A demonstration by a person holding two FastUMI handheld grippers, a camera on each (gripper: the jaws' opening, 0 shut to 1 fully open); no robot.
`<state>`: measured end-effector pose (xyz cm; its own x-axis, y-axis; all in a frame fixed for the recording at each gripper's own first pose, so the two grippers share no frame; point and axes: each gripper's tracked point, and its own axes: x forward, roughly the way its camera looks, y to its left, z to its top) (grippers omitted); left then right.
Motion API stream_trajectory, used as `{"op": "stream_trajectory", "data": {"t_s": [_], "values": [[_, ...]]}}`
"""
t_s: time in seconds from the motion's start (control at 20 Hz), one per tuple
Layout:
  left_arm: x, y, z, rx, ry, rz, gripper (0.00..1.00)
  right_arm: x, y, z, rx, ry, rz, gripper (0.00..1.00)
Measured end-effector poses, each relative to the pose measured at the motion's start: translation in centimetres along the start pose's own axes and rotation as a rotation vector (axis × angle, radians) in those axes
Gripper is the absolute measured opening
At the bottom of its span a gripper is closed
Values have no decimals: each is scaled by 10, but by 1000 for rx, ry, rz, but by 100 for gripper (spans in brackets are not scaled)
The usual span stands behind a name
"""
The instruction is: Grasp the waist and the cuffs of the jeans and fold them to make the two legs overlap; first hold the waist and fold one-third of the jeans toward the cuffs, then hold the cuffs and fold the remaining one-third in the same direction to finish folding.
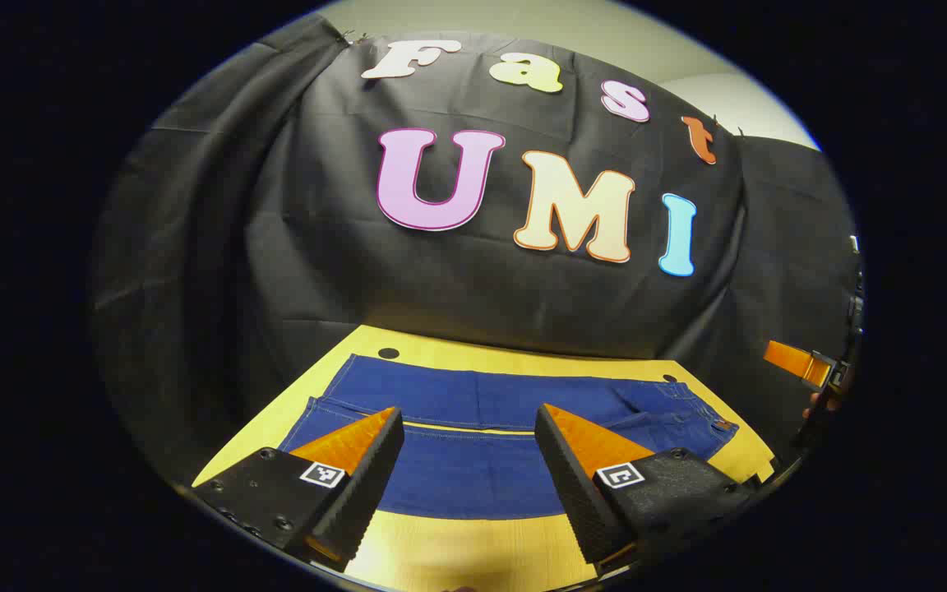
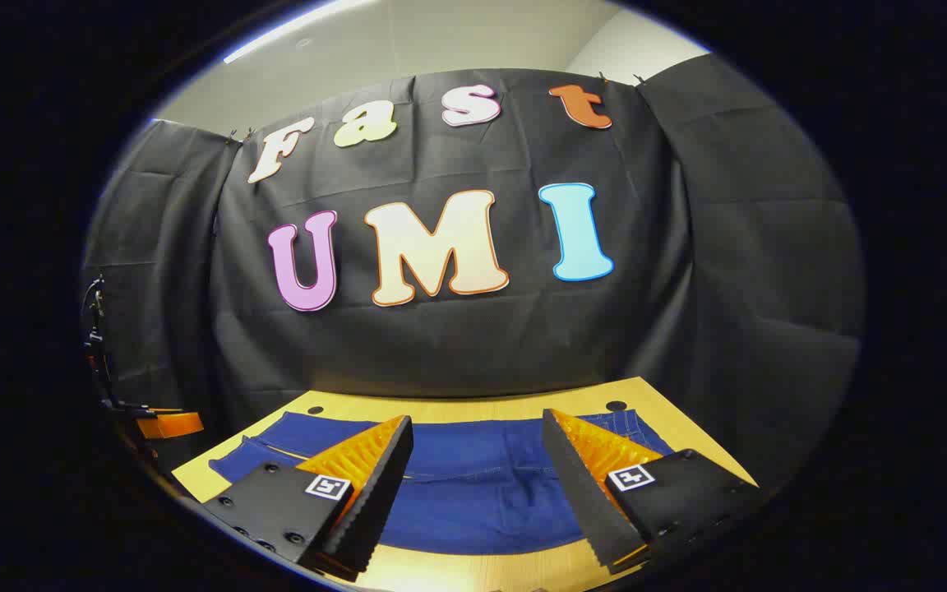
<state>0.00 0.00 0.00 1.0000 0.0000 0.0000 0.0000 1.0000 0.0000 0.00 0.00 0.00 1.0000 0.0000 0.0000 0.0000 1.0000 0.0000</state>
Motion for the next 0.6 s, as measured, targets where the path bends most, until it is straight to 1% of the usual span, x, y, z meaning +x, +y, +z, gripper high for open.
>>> {"op": "stream_trajectory", "data": {"t_s": [0.15, 0.2, 0.25, 0.3, 0.5, 0.6], "values": [[0, 5, -6, -1, 12, -8, 95, -4, 5, -6, -3, 10, -6, 97], [0, 7, -9, 1, 17, -11, 95, -5, 8, -7, 0, 20, -6, 100], [-2, 9, -12, 2, 25, -16, 95, -7, 13, -8, 1, 23, -4, 100], [-3, 12, -17, 4, 32, -21, 95, -10, 16, -4, -5, 15, -5, 97], [-14, 28, -29, 9, 57, -33, 95, -21, 27, -6, -39, 19, -10, 97], [-18, 32, -37, 9, 67, -60, 95, -29, 30, -11, -43, 33, -22, 97]]}}
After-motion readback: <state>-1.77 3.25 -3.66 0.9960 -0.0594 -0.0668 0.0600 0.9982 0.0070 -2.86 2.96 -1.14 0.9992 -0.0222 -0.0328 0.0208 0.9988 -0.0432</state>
